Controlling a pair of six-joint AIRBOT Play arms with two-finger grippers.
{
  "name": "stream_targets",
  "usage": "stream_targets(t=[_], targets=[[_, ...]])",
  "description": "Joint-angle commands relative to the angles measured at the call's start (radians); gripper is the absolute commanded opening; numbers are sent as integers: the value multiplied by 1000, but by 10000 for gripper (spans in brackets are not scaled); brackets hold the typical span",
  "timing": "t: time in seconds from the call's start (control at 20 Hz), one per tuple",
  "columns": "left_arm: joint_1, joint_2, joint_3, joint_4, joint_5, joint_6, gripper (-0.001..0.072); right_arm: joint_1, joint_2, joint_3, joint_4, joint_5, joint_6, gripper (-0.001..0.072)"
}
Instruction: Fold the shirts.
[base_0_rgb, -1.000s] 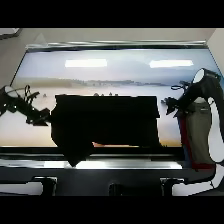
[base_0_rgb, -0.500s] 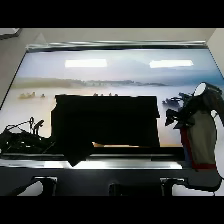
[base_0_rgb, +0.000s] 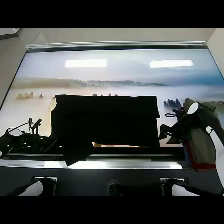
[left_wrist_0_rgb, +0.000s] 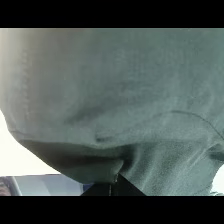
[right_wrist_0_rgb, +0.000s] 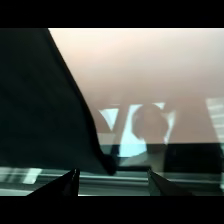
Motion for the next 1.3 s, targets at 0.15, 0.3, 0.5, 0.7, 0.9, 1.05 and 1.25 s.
stream_targets(t=[0.15,0.3,0.5,0.7,0.9,1.05,1.25], targets=[[1,2,-2,10,27,3,31,0,2,-139,175,-183,7,532],[1,2,0,10,26,3,31,-1,-26,-155,189,-187,16,440],[1,26,37,10,-8,50,30,-1,5,-116,198,-184,-47,48],[-1,126,231,9,-61,67,27,0,89,42,197,-209,-56,44],[-58,61,491,10,5,13,26,2,36,223,200,-296,-39,43],[-137,-148,719,10,35,-28,27,2,-103,340,239,-363,-36,44],[-194,-471,1025,10,-46,-98,28,2,-280,470,325,-433,-17,46]])
